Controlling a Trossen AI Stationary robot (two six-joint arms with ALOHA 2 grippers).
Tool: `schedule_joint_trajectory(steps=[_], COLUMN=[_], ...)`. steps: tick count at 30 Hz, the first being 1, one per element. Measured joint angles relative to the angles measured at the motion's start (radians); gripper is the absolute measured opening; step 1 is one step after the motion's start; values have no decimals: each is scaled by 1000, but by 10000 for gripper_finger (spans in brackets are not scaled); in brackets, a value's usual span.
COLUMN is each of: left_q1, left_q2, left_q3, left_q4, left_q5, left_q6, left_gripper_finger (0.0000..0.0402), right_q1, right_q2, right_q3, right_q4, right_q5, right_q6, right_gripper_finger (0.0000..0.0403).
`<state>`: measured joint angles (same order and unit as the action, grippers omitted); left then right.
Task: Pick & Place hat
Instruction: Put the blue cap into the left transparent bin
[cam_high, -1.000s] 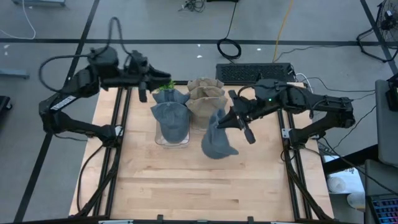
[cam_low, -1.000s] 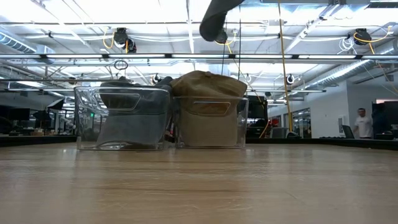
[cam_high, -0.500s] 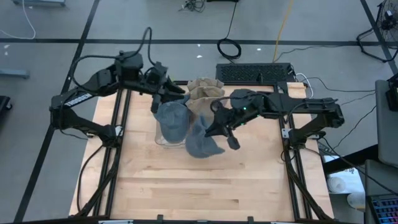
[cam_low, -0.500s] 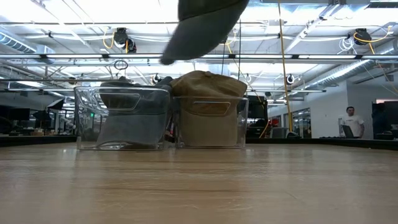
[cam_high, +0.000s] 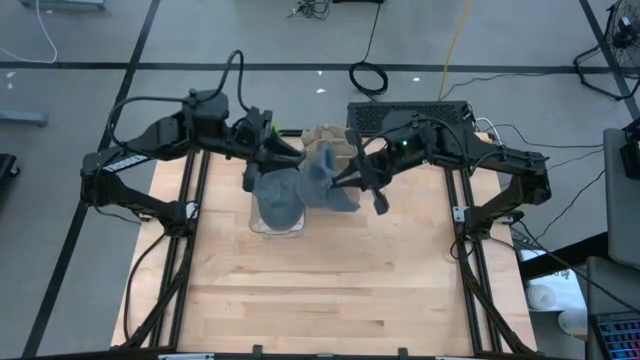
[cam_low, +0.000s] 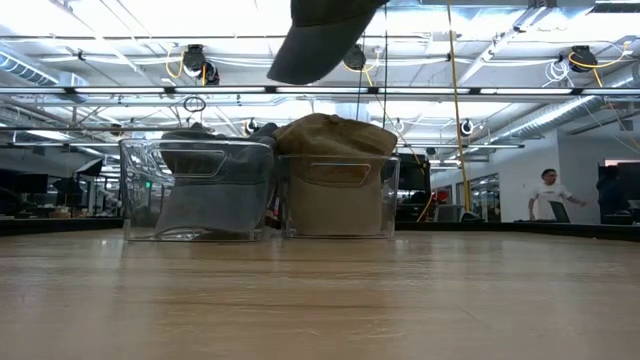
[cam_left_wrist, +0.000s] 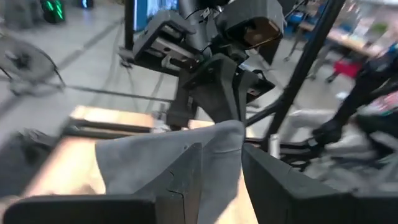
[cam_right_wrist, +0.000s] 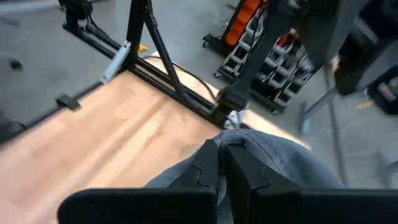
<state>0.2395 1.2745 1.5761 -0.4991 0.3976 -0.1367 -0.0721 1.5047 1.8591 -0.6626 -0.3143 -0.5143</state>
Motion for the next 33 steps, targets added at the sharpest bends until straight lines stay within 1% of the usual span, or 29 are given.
schedule_joint_trajectory(steps=[3,5,7,11,14,16,18,24,26,29,33], left_q1=[-12,-21,-32,-57,-81,-95,-105,-137,-148,-173,-196], left_q2=[1,1,1,1,1,1,1,19,31,55,81], left_q3=[0,0,0,0,0,0,0,0,-1,0,0], left_q4=[1,2,2,0,-25,-42,-52,-113,-159,-186,-195], left_q5=[-56,-107,-137,-141,-141,-142,-142,-146,-137,-130,-126], left_q6=[117,184,239,335,393,405,396,411,415,424,423], left_gripper_finger=[120,120,120,120,126,136,152,206,219,228,230], right_q1=[-6,-7,-7,-7,-4,-4,-2,8,14,21,22], right_q2=[0,1,5,20,51,67,91,131,140,148,146], right_q3=[1,1,1,0,3,1,0,1,1,0,0], right_q4=[-1,-2,-1,-2,39,32,64,138,132,133,134], right_q5=[5,2,-3,-44,-80,-84,-89,-186,-189,-188,-189], right_q6=[-105,-131,-135,-138,-137,-135,-134,-79,-76,-74,-73], right_gripper_finger=[0,0,0,0,0,0,0,0,0,0,0])
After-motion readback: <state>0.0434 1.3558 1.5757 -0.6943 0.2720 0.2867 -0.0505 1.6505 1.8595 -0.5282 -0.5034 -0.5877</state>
